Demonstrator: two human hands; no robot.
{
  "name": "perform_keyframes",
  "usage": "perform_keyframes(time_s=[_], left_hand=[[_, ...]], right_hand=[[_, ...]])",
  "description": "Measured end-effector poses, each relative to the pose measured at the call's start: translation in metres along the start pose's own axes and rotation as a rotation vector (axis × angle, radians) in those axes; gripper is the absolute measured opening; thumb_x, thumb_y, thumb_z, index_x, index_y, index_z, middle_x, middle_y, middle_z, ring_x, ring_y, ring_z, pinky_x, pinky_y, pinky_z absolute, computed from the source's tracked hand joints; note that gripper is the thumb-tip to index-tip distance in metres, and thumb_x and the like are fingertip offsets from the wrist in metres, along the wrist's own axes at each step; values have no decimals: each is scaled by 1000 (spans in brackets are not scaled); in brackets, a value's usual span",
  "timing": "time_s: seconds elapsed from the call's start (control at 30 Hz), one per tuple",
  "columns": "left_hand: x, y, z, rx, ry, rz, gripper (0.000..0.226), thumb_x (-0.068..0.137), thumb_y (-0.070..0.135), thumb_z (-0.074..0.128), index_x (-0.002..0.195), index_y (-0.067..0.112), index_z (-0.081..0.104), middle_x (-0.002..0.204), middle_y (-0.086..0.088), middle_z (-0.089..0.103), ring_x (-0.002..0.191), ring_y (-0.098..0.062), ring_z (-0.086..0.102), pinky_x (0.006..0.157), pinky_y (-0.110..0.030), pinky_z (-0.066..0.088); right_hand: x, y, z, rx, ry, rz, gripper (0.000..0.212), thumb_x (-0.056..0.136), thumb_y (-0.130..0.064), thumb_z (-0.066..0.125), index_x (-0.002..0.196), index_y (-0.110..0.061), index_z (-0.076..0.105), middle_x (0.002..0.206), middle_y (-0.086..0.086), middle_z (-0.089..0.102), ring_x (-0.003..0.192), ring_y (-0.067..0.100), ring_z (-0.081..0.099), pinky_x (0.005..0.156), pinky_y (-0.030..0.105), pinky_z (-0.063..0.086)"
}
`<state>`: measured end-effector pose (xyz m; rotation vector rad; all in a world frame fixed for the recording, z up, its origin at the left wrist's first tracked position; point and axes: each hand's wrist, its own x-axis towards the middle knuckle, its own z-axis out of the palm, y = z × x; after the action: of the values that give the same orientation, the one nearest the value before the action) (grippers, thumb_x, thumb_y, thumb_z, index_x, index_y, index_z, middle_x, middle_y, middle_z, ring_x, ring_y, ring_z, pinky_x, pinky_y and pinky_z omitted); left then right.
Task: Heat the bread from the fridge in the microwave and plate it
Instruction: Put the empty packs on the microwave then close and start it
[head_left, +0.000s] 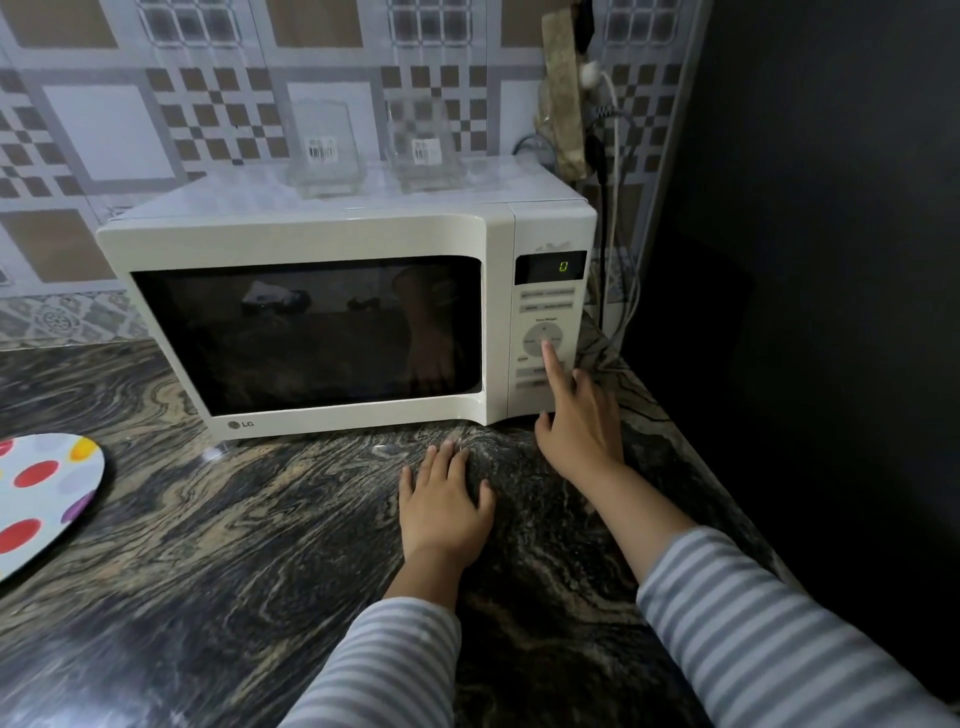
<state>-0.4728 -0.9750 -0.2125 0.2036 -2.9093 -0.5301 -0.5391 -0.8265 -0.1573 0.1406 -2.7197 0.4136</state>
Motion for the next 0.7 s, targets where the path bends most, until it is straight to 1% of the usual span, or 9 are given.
perform_keyframes(time_s=[0.07, 0.17, 0.27, 0.37, 0.43, 0.57, 0.7], left_hand=[[0, 0, 0, -1, -3, 0, 58, 95, 48, 34, 149, 28, 27, 160, 9, 16, 148, -11, 6, 120, -40, 2], [0, 0, 1, 2, -5, 0, 59, 95, 49, 33, 149, 28, 27, 160, 8, 16, 148, -12, 6, 120, -40, 2], [2, -1, 1, 6, -2, 3, 59, 94, 49, 34, 149, 28, 28, 159, 9, 17, 148, -11, 6, 120, -40, 2], [2, -1, 2, 9, 2, 6, 58, 94, 49, 35, 148, 28, 30, 159, 9, 18, 148, -11, 7, 120, -40, 3], [2, -2, 2, 10, 3, 6, 58, 94, 49, 35, 148, 28, 30, 159, 9, 18, 148, -11, 7, 120, -40, 3], [2, -1, 1, 16, -3, 10, 59, 94, 49, 34, 148, 26, 29, 160, 8, 17, 148, -11, 6, 120, -41, 3], [1, -2, 1, 17, -16, 10, 59, 94, 49, 34, 148, 25, 29, 160, 7, 18, 148, -12, 7, 120, -41, 3]], right_hand=[[3, -2, -3, -37, -19, 18, 82, 93, -26, 46, 148, -40, -13, 130, 10, 42, 114, 29, 46, 107, 46, 33], [5, -6, -4, -94, -41, 54, 80, 94, -26, 46, 149, -41, -10, 134, 10, 39, 122, 29, 42, 114, 50, 21], [5, -6, -6, -109, -46, 66, 81, 94, -25, 46, 148, -42, -12, 138, 10, 39, 129, 28, 39, 117, 52, 13], [0, -5, -6, -98, -35, 51, 82, 93, -27, 46, 148, -42, -13, 146, 9, 35, 135, 29, 35, 116, 53, 11], [-10, -4, -1, -95, -45, 42, 79, 93, -31, 46, 149, -38, -9, 151, 8, 30, 139, 29, 29, 117, 52, 11], [-37, -1, 14, -67, -235, -32, 62, 97, -41, 37, 151, -32, 9, 159, 6, 14, 146, 26, 11, 119, 50, 7], [-55, 3, 30, -22, -381, -94, 55, 99, -48, 26, 151, -33, 15, 161, 3, 5, 148, 20, 0, 119, 49, 1]])
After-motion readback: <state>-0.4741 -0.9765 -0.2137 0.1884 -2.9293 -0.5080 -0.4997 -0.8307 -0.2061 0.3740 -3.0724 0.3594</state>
